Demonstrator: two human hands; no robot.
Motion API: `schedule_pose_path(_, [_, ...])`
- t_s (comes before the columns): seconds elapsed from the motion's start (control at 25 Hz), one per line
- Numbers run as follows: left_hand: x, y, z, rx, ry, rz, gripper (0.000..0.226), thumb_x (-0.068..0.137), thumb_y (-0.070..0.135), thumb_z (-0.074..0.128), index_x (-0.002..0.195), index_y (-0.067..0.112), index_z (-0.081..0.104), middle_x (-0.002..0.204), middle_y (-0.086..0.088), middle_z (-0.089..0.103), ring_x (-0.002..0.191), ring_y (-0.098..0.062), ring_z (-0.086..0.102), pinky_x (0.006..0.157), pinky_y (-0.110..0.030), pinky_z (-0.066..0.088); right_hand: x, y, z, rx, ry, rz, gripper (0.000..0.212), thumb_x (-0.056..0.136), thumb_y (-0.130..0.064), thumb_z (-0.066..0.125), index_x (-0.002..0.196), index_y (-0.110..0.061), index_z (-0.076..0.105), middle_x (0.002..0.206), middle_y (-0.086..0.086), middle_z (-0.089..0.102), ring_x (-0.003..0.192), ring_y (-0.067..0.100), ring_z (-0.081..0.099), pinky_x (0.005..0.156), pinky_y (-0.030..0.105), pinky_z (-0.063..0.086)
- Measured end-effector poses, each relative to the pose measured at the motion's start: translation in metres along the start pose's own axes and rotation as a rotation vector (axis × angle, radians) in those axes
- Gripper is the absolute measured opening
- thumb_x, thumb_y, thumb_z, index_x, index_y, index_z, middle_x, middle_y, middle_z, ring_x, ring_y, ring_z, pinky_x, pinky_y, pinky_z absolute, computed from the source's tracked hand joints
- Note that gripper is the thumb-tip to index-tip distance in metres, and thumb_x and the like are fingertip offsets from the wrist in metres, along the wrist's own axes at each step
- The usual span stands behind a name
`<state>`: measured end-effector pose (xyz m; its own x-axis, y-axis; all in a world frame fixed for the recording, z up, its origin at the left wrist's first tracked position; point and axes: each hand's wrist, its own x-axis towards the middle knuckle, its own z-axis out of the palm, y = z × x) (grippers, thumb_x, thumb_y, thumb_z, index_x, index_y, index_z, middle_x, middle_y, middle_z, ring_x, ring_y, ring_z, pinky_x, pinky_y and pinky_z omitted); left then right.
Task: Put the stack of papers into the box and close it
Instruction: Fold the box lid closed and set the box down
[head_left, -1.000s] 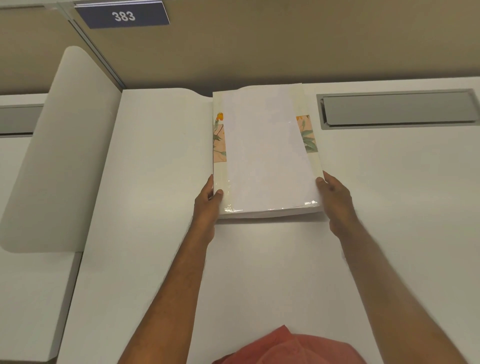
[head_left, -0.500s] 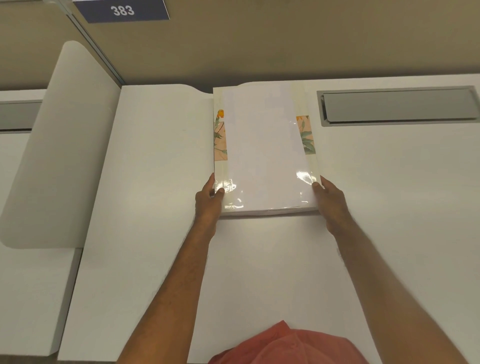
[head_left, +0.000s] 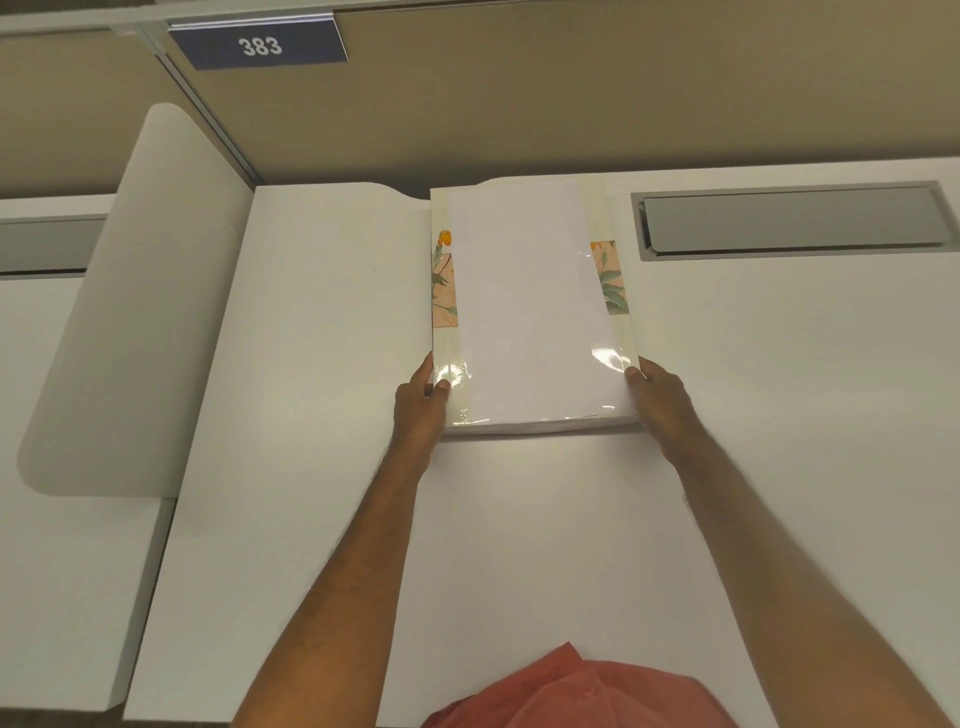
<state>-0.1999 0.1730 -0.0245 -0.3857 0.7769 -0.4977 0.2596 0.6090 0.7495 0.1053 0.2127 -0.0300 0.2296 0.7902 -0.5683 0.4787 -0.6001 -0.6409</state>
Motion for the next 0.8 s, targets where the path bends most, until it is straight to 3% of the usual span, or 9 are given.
schedule_pose_path(0.2, [-0.003, 0.002, 0.000, 0.032, 0.016, 0.031, 0.056, 0.104, 0.021, 0.050, 0.159, 0.029, 0.038, 0.073, 0.003, 0.039, 0.066, -0.016, 0.048, 0.063, -0.027, 0.044, -0.004, 0.002, 0.001, 0.049, 0.023, -0.029, 0.049, 0.101, -0.045, 0.042, 0.146, -0.033, 0.059, 0.132, 0.012, 0.060, 0.114, 0.033, 0.060, 0.101, 0.045, 0.051])
schedule_pose_path(0.28, [-0.006, 0.005, 0.001, 0.110, 0.052, 0.060, 0.060, 0.103, 0.024, 0.051, 0.161, 0.025, 0.035, 0.099, -0.005, 0.056, 0.100, -0.029, 0.064, 0.089, -0.039, 0.055, -0.007, 0.004, 0.004, -0.037, 0.088, -0.072, 0.050, 0.103, -0.043, 0.044, 0.149, -0.026, 0.056, 0.139, 0.018, 0.058, 0.123, 0.036, 0.059, 0.106, 0.050, 0.049])
schedule_pose_path(0.32, [-0.008, 0.004, 0.001, 0.187, 0.095, 0.092, 0.062, 0.103, 0.028, 0.052, 0.161, 0.024, 0.032, 0.123, -0.010, 0.058, 0.123, -0.033, 0.058, 0.104, -0.045, 0.050, -0.011, 0.005, 0.006, -0.117, 0.152, -0.121, 0.052, 0.105, -0.042, 0.046, 0.152, -0.020, 0.051, 0.142, 0.019, 0.056, 0.129, 0.039, 0.056, 0.107, 0.052, 0.048])
schedule_pose_path(0.36, [-0.012, 0.004, 0.001, 0.278, 0.139, 0.143, 0.064, 0.102, 0.031, 0.053, 0.162, 0.022, 0.030, 0.143, -0.013, 0.050, 0.137, -0.033, 0.047, 0.113, -0.048, 0.043, -0.018, 0.007, 0.008, -0.201, 0.220, -0.192, 0.055, 0.107, -0.041, 0.047, 0.155, -0.015, 0.047, 0.144, 0.019, 0.054, 0.132, 0.041, 0.054, 0.107, 0.054, 0.048])
schedule_pose_path(0.44, [-0.019, 0.008, 0.002, 0.455, 0.199, 0.283, 0.068, 0.102, 0.037, 0.053, 0.162, 0.017, 0.027, 0.161, -0.012, 0.037, 0.148, -0.034, 0.035, 0.116, -0.051, 0.036, -0.028, 0.006, 0.009, -0.360, 0.320, -0.344, 0.058, 0.106, -0.038, 0.051, 0.155, -0.007, 0.041, 0.148, 0.019, 0.051, 0.132, 0.043, 0.052, 0.101, 0.056, 0.051])
schedule_pose_path(0.52, [-0.023, 0.015, 0.002, 0.621, 0.207, 0.425, 0.071, 0.103, 0.041, 0.051, 0.162, 0.013, 0.025, 0.167, -0.013, 0.029, 0.152, -0.034, 0.030, 0.120, -0.050, 0.031, -0.033, 0.003, 0.007, -0.500, 0.357, -0.466, 0.061, 0.105, -0.038, 0.052, 0.155, -0.004, 0.040, 0.153, 0.018, 0.049, 0.132, 0.043, 0.052, 0.098, 0.056, 0.052])
schedule_pose_path(0.8, [-0.031, 0.025, 0.010, 0.920, 0.189, 0.662, 0.079, 0.103, 0.053, 0.039, 0.165, 0.013, 0.014, 0.174, -0.010, 0.008, 0.161, -0.029, 0.012, 0.129, -0.054, 0.010, -0.038, -0.007, 0.001, -0.696, 0.273, -0.674, 0.070, 0.106, -0.044, 0.051, 0.161, -0.003, 0.035, 0.171, 0.020, 0.029, 0.157, 0.040, 0.030, 0.122, 0.052, 0.036])
